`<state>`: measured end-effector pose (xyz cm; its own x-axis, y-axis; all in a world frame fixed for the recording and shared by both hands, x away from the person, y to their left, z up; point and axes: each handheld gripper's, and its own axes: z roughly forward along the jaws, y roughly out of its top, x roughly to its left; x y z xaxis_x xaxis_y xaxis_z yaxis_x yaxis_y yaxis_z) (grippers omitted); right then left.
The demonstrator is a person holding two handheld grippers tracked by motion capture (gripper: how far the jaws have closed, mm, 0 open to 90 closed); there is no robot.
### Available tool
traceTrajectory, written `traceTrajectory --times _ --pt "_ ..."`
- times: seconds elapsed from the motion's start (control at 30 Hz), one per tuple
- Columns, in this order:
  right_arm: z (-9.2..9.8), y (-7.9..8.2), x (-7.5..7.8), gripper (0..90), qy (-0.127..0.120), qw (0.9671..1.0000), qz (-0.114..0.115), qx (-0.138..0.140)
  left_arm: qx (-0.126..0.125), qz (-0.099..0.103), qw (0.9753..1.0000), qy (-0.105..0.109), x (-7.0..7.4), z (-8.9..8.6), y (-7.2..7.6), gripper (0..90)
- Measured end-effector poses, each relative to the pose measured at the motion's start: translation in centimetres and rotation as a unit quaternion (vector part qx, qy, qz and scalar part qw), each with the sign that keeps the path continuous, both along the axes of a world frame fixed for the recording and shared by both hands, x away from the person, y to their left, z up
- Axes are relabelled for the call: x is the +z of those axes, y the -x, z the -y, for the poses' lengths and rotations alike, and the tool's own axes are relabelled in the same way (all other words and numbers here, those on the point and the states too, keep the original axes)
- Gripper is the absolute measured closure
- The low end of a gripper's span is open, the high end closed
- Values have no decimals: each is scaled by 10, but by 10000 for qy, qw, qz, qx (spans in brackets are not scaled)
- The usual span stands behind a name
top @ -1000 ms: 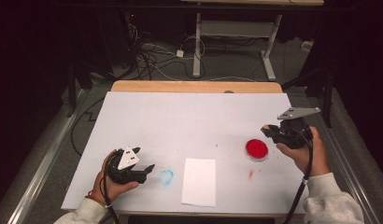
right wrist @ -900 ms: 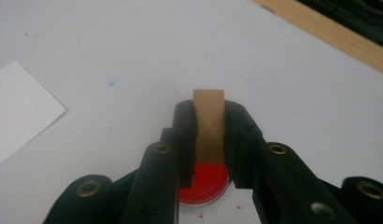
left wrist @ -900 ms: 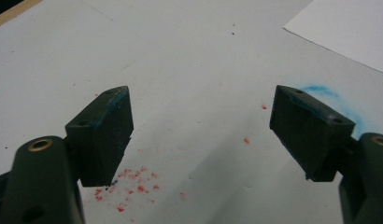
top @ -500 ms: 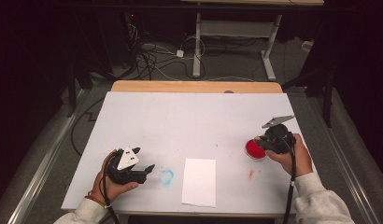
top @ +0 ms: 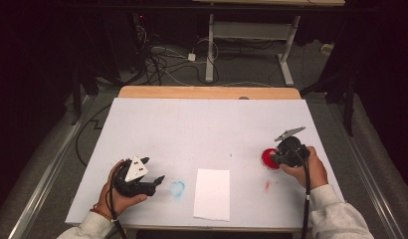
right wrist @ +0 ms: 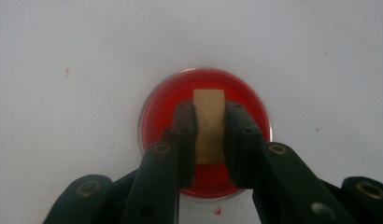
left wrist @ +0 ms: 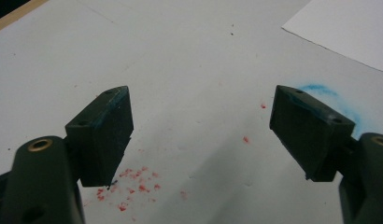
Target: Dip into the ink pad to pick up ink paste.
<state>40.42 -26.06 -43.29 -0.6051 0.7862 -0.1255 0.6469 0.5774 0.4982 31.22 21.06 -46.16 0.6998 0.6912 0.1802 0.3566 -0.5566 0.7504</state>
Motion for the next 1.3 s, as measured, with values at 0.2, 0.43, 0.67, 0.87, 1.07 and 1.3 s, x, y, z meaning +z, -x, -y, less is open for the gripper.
traceTrajectory --times 0.2,0.43,0.67,0.87,1.07,1.3 --pt "5 -2 -2 760 -249 9996 -79 -57 -7 -13 10000 -21 -1 0 0 210" --pt "6 1 -4 760 -285 9996 -12 -51 -11 -7 10000 -17 0 0 0 210" --pt "10 2 -6 761 -410 9992 14 -34 19 10 10000 9 1 -2 1 210" --pt "13 2 -8 761 -528 9986 48 -58 35 19 10000 47 2 -4 0 210" --pt "13 3 -9 761 -516 9986 89 -13 57 -19 9999 84 0 -6 -1 209" --pt "13 3 -9 761 -507 9987 100 5 75 -13 9999 121 1 -7 -1 210"
